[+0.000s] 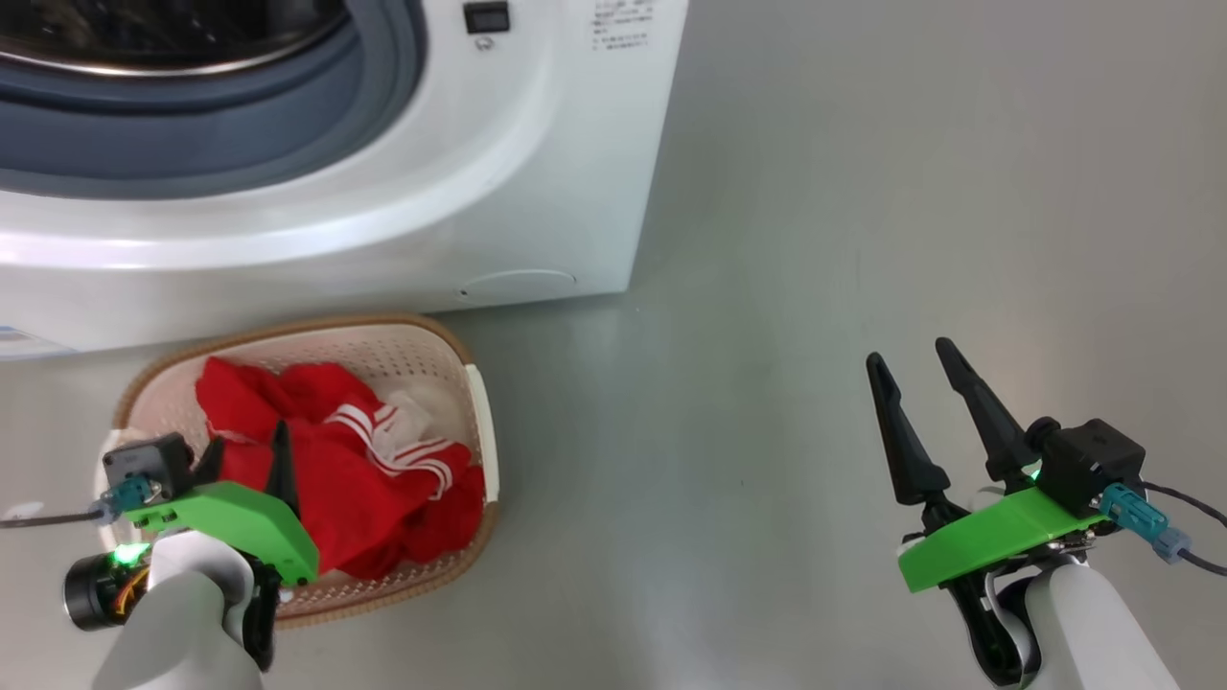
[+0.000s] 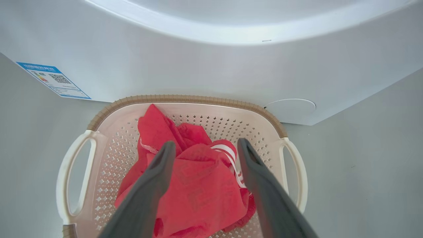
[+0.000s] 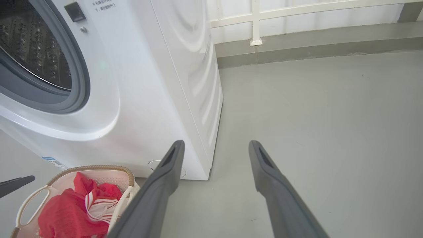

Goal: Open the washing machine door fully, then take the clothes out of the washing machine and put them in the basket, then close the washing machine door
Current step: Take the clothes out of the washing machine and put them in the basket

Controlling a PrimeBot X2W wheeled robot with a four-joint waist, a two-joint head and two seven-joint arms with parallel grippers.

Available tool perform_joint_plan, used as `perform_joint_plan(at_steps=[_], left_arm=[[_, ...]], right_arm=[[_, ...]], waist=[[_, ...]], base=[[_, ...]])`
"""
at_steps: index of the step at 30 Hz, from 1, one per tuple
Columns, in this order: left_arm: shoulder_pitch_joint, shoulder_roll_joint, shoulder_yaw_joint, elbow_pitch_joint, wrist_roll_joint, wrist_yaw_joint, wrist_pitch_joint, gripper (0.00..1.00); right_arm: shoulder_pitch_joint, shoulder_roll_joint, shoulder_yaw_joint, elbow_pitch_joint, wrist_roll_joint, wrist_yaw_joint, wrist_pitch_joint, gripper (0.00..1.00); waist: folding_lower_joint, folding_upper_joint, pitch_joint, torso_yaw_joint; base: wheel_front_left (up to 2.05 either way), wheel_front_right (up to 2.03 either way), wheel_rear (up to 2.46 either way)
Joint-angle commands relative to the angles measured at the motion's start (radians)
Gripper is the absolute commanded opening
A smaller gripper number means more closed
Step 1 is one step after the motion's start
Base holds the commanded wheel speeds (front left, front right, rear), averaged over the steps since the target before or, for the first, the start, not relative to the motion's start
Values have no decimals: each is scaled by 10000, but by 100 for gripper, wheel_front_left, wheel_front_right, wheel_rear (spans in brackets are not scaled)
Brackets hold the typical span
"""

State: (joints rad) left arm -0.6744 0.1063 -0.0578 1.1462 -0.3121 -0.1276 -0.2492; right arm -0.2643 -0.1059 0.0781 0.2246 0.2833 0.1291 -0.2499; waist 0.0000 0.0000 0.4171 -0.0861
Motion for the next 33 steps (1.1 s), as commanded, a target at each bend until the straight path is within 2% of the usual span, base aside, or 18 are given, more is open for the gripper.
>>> perform_joint_plan(at_steps=[1, 13, 23, 33], left_arm=[[375, 312, 240, -473, -56, -30, -126, 100], [1657, 326, 625, -3014, 248, -30, -126, 100], [3015, 5, 1101, -5770, 986, -30, -126, 100], [4560, -107, 1432, -7812, 1287, -30, -126, 100]], right_arm=[[236, -93, 149, -132, 7, 16, -118, 100], [636, -341, 141, 42, 124, 16, -118, 100], [1180, -562, 23, 102, 245, 16, -118, 100], [1645, -732, -87, 54, 325, 16, -118, 100]], waist=[[0, 0, -473, 286], [0, 0, -1689, 650], [0, 0, -2577, 824], [0, 0, -3180, 873]], base=[[0, 0, 0], [0, 0, 0], [0, 0, 0], [0, 0, 0]])
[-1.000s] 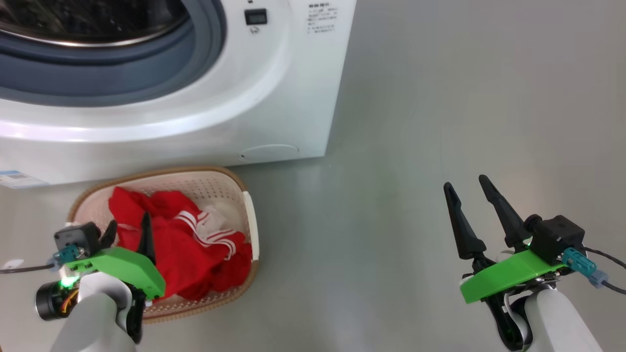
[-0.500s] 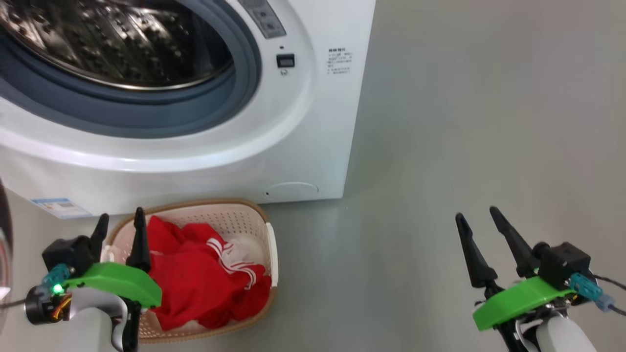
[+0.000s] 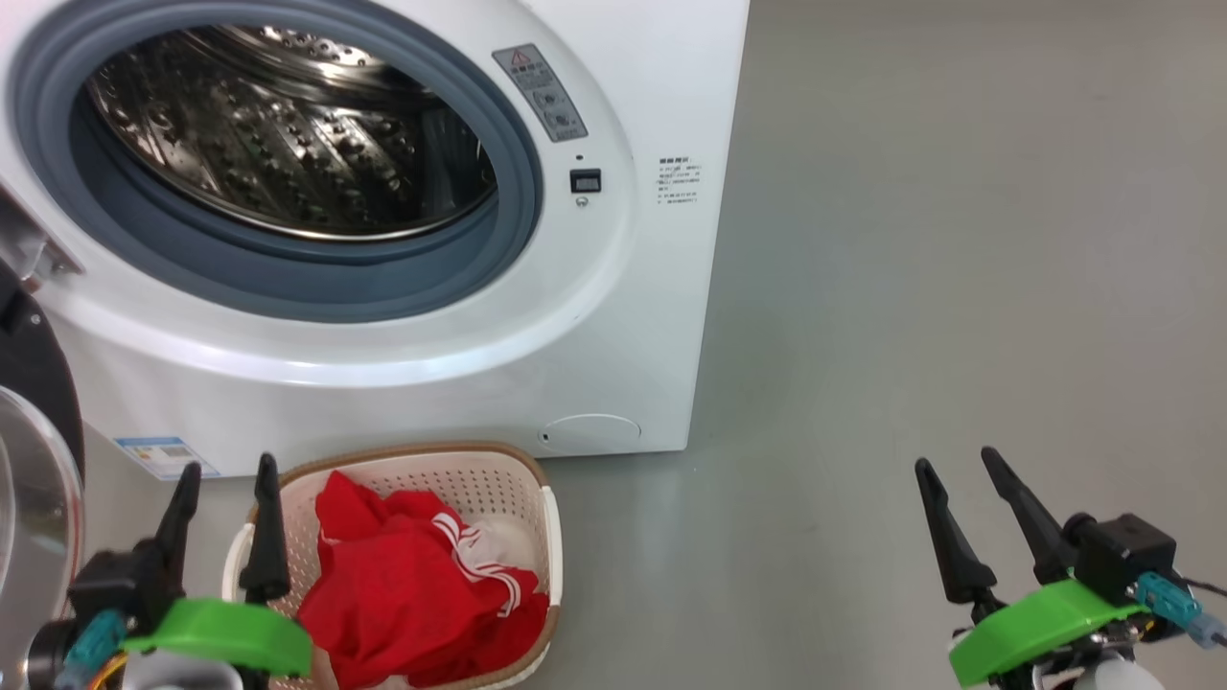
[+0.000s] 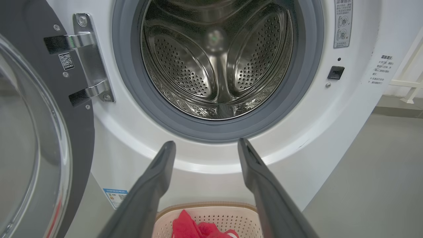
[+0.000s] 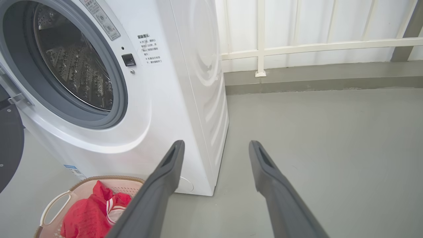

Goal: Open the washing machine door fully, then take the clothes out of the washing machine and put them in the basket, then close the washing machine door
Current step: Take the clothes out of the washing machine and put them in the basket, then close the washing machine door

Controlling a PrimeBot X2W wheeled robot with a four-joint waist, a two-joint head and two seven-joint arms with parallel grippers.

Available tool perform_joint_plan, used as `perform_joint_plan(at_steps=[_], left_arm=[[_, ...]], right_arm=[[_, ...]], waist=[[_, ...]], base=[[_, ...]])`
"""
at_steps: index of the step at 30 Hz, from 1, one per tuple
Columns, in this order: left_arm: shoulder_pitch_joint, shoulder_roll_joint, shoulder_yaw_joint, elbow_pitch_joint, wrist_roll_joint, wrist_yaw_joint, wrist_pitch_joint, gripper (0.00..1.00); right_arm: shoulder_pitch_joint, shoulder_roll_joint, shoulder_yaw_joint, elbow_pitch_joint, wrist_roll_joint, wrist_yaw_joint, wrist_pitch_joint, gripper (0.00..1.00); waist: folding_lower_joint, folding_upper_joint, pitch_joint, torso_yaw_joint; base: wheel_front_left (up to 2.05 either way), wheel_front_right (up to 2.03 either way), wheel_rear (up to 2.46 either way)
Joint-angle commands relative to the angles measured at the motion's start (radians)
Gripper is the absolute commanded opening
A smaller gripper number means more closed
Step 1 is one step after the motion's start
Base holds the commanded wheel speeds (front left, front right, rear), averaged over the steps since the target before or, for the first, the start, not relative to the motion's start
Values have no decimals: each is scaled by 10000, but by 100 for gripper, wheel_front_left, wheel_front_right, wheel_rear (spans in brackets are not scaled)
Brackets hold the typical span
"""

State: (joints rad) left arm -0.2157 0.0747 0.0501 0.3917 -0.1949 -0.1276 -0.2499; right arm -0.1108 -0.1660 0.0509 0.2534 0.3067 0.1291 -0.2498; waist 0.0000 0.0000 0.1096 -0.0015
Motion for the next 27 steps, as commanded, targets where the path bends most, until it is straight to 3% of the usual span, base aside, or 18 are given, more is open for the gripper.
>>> perform_joint_plan(at_steps=[1, 12, 27], left_arm=[[126, 210, 385, -433, 119, -30, -118, 100], [1549, 138, 802, -1821, 125, -30, -118, 100], [1784, -56, 867, -2101, 87, -31, -118, 100]], right_arm=[[154, -145, 173, -244, 95, 16, -120, 100], [564, -172, 77, -296, 136, 16, -120, 100], [605, -186, 69, -287, 127, 16, -120, 100]], waist=[[0, 0, -137, 27], [0, 0, -409, 23], [0, 0, -484, -17]], base=[[0, 0, 0], [0, 0, 0], [0, 0, 0]])
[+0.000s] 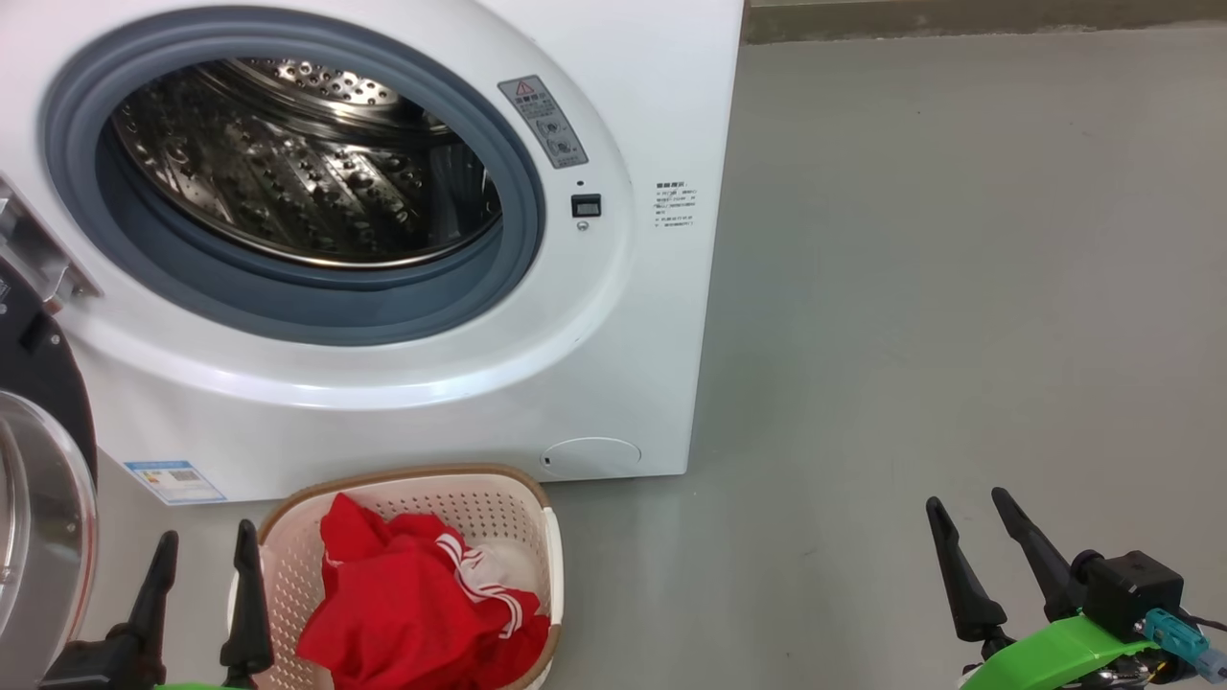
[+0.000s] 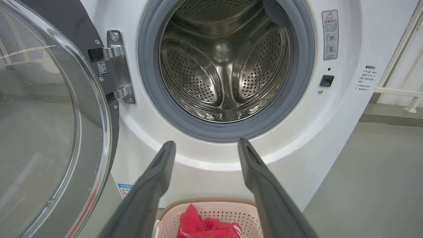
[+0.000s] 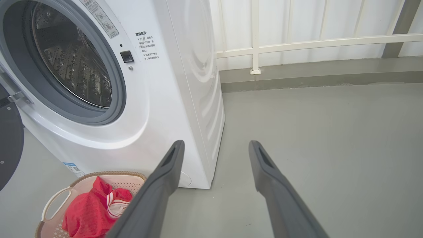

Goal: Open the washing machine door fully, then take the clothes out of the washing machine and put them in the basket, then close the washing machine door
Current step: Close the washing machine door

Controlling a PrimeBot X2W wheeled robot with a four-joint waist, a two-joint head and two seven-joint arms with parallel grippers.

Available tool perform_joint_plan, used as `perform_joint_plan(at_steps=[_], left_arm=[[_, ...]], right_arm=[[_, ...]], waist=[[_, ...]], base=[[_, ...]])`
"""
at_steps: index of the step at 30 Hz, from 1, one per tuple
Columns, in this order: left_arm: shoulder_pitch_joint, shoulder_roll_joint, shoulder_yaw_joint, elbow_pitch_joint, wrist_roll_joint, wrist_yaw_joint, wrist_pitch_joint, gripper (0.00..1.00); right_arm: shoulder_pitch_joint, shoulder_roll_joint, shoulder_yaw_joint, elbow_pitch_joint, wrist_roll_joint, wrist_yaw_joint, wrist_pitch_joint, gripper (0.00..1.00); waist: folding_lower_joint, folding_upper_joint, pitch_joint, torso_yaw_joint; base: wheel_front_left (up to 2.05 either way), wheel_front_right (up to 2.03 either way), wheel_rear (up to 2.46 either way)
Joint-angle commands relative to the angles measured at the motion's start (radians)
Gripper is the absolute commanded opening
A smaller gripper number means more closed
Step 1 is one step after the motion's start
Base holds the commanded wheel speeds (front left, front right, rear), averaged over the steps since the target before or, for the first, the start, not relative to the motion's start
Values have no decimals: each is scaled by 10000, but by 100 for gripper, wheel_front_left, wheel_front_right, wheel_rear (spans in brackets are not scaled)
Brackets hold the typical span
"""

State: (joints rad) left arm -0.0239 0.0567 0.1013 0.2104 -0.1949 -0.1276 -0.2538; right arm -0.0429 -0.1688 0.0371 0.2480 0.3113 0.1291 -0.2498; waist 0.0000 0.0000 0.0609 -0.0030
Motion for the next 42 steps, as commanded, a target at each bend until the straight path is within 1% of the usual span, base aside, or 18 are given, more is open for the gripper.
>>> perform_joint_plan(at_steps=[1, 18, 23, 33, 42], left_arm=[[-140, 121, 346, -296, 88, -31, -80, 100], [-138, 83, 347, -197, 128, -31, -80, 100], [-164, 65, 307, -166, 134, -31, -80, 100], [-271, 106, 209, -103, -35, -31, -80, 100], [-323, 97, 161, -9, 5, -31, -80, 100]], right_arm=[[-78, -159, 208, -232, 81, 16, -120, 100], [-59, -178, 173, -251, 66, 16, -120, 100], [-86, -180, 164, -257, 61, 16, -120, 100], [-172, -187, 189, -300, 59, 16, -120, 100], [-181, -203, 184, -305, 56, 16, -120, 100]], waist=[[0, 0, 7, -3], [0, 0, -87, 35], [0, 0, -60, 56], [0, 0, 55, 85], [0, 0, 45, 116]], base=[[0, 0, 0], [-8, 8, 0], [-96, 96, 0], [-157, 157, 0], [-68, 68, 0]])
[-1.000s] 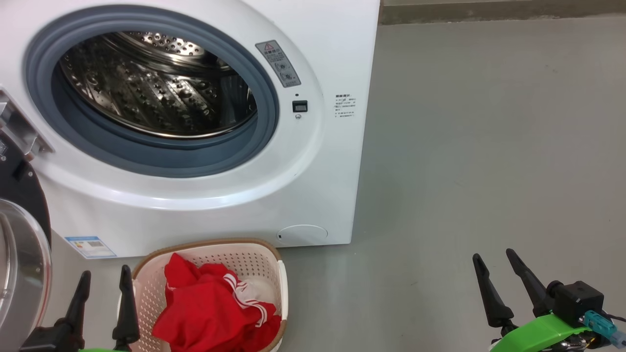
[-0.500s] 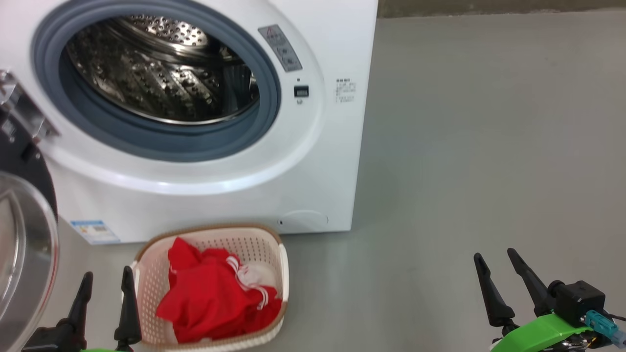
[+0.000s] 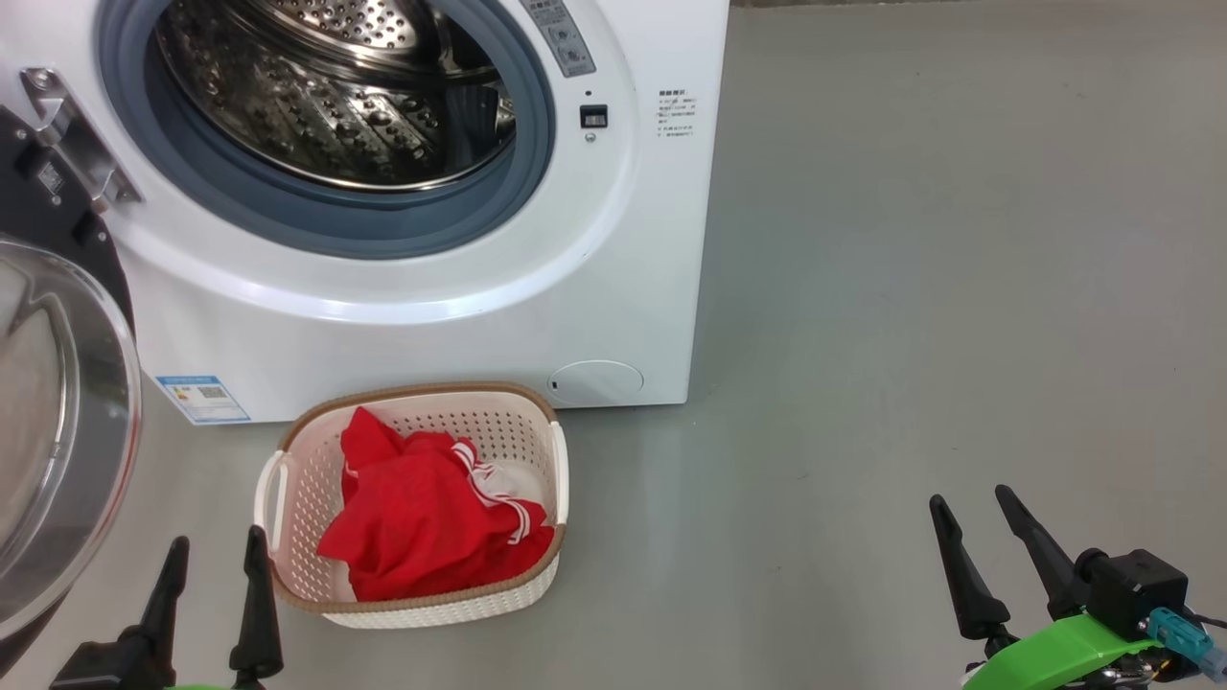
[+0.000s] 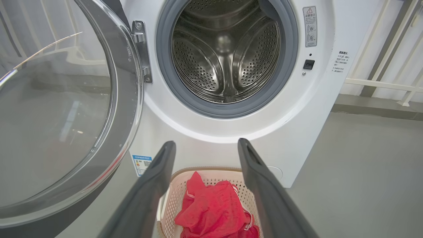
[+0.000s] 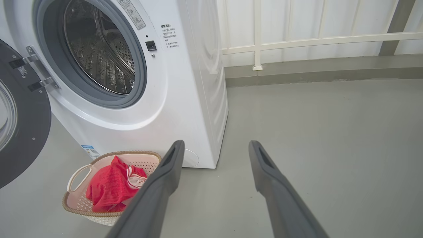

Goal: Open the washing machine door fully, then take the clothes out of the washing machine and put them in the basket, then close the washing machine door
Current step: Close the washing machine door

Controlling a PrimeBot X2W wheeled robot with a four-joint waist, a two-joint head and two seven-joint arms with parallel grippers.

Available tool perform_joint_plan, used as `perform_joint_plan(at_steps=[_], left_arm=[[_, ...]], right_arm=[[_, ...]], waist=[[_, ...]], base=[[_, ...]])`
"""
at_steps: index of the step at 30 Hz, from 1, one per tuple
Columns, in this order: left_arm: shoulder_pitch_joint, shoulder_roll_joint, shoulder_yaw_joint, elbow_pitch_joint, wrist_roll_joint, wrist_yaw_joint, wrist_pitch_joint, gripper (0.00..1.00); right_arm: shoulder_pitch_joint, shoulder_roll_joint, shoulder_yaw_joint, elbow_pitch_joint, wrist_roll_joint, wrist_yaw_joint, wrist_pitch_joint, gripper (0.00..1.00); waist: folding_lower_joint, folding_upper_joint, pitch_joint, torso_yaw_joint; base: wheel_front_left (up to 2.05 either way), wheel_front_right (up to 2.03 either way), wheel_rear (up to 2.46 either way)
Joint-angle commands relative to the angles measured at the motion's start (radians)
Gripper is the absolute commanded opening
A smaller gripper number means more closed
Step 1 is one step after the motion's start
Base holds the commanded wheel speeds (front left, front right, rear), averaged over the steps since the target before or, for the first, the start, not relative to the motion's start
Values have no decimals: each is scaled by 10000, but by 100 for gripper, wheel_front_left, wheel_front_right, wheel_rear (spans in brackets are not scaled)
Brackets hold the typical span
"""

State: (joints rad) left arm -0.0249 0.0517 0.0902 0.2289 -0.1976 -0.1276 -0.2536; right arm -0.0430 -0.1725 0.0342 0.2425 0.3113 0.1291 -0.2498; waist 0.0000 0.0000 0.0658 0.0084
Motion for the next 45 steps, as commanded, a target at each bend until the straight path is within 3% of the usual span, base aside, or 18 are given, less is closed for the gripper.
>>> perform_joint_plan(at_steps=[1, 16, 45], left_arm=[[-311, 143, 263, -188, 22, -31, -82, 100], [-149, 49, 442, -28, -47, -31, -82, 100], [577, -13, 350, 34, -679, 580, -82, 100]], right_arm=[[-166, -161, 217, -249, 54, 16, -120, 100], [-235, -203, 562, -166, 84, 16, -120, 100], [-1549, -305, 2768, 525, 459, 16, -120, 100]], waist=[[0, 0, -17, 7], [0, 0, -203, 562], [0, 0, -351, 4361]], base=[[-1, 1, 0], [0, 0, 0], [0, 0, 0]])
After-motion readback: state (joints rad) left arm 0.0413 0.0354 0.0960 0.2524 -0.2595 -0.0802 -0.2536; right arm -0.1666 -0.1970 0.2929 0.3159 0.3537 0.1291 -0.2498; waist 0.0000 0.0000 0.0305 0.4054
